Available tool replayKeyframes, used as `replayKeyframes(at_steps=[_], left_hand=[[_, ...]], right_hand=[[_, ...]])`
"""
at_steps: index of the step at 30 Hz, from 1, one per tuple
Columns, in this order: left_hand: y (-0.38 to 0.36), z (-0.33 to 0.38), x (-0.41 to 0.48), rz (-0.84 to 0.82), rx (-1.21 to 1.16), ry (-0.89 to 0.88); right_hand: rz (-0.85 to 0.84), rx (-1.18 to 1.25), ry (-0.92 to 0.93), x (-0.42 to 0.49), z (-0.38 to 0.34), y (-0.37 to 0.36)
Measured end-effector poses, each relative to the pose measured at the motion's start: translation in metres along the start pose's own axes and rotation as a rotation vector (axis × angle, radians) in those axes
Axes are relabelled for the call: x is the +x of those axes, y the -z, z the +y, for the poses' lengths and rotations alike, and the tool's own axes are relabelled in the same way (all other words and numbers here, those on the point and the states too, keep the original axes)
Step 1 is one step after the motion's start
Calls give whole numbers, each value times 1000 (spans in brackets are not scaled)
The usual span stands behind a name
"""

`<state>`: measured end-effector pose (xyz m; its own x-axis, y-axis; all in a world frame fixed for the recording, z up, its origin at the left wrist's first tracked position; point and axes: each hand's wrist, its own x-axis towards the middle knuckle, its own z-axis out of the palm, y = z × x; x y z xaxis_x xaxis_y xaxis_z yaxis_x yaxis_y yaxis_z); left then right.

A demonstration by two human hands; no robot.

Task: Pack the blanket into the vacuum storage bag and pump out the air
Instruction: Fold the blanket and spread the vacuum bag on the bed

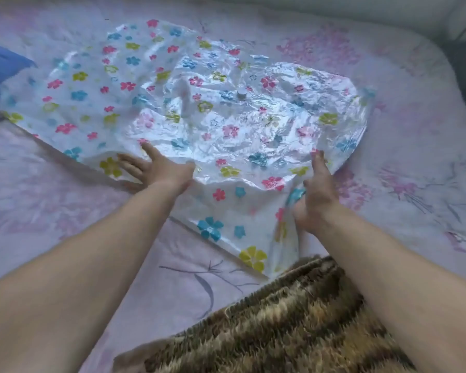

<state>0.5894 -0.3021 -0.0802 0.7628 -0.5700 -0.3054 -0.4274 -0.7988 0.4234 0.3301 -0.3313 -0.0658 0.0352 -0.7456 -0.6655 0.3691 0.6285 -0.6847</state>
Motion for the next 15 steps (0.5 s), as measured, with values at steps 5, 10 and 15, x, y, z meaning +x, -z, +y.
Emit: replayKeyframes(at_steps=[5, 10, 15], left_hand=[[-9, 7, -50, -236, 199, -552], [-11, -26, -69, -358, 435, -621], [-12, -62, -62, -420, 782, -602]], right_hand=[[-219, 132, -121, -46, 39, -43], [-257, -212, -248, -63, 51, -31], [36, -1379, 178, -54, 19, 14]])
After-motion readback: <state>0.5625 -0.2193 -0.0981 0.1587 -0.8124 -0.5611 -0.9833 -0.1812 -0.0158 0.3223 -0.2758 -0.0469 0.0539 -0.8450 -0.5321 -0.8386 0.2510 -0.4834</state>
